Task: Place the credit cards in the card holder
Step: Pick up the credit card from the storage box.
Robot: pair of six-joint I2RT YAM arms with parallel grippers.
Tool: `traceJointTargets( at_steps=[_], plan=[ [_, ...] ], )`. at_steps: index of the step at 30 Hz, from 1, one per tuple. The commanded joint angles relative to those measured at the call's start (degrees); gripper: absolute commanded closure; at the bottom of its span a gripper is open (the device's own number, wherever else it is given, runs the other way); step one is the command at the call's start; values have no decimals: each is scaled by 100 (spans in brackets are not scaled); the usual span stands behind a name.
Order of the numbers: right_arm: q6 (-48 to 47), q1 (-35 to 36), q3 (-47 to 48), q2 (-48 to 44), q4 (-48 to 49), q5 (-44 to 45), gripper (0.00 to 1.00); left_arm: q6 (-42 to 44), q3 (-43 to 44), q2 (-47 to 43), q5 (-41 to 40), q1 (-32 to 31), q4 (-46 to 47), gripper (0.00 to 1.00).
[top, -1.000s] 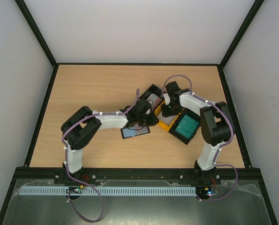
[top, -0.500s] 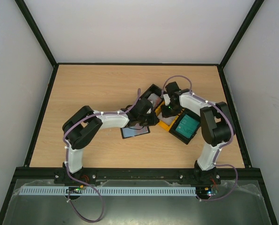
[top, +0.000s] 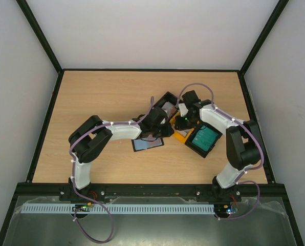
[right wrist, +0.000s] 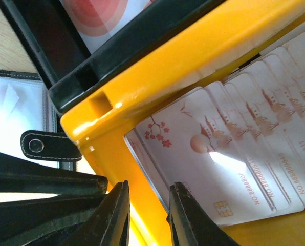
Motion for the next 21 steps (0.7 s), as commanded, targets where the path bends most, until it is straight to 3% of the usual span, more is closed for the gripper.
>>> traceJointTargets(
  at_steps=[1,13,21],
  plan=[
    [108,147,-270,-127,-370,-65,79,101,25,205,-242,85,-209,87],
    [178,212,-406,-186,-353,201,78,143,-134,-121,-347,84,-189,87],
    [143,254,-352,-92,-296,490,63,231,-275,-571,-600,94,-308,87]
  ],
)
